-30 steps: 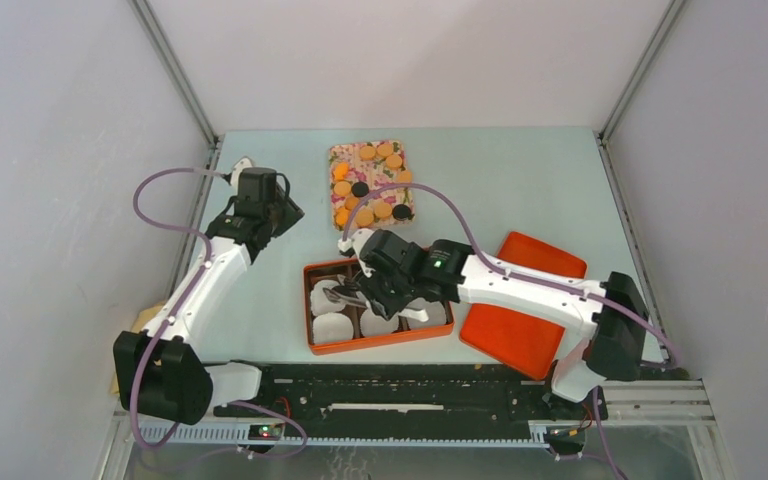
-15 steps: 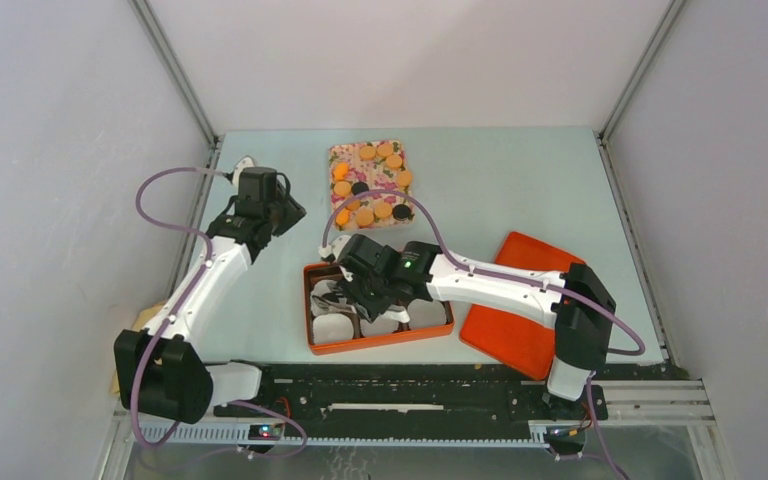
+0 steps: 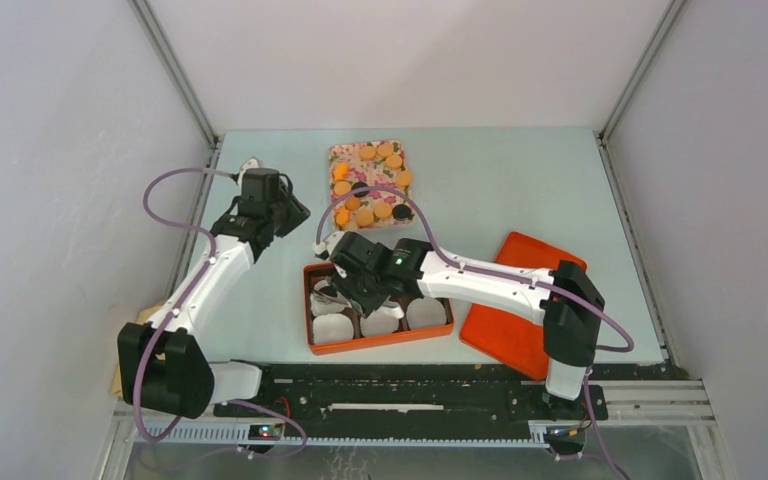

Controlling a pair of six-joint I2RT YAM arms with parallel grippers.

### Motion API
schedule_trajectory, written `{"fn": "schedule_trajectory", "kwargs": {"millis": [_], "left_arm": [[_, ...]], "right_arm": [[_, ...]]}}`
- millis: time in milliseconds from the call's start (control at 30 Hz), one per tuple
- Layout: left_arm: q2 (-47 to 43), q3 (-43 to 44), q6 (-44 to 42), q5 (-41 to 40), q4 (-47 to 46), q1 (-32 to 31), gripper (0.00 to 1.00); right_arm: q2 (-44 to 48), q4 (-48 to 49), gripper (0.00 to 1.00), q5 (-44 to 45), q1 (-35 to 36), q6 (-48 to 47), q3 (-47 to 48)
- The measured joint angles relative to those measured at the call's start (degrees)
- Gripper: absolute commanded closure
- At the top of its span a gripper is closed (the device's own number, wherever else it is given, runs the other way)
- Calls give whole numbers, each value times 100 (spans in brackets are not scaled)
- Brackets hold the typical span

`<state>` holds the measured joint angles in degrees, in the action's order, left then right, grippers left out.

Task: Pack the cookies

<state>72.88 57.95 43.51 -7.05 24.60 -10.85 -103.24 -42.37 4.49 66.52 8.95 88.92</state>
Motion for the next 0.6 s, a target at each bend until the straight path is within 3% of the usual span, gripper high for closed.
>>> {"fn": "schedule_trajectory", "kwargs": {"millis": [100, 233, 600], "left_arm": [[4, -11, 0, 0, -2, 0, 58], [4, -11, 0, 15, -2, 0, 58], [-15, -11, -46, 118, -4, 0, 58]], "right_arm": [[-31, -26, 58, 44, 0, -7, 0], [-31, -68, 48, 184, 0, -35, 98], [-31, -76, 52, 286, -57, -114, 361]]}}
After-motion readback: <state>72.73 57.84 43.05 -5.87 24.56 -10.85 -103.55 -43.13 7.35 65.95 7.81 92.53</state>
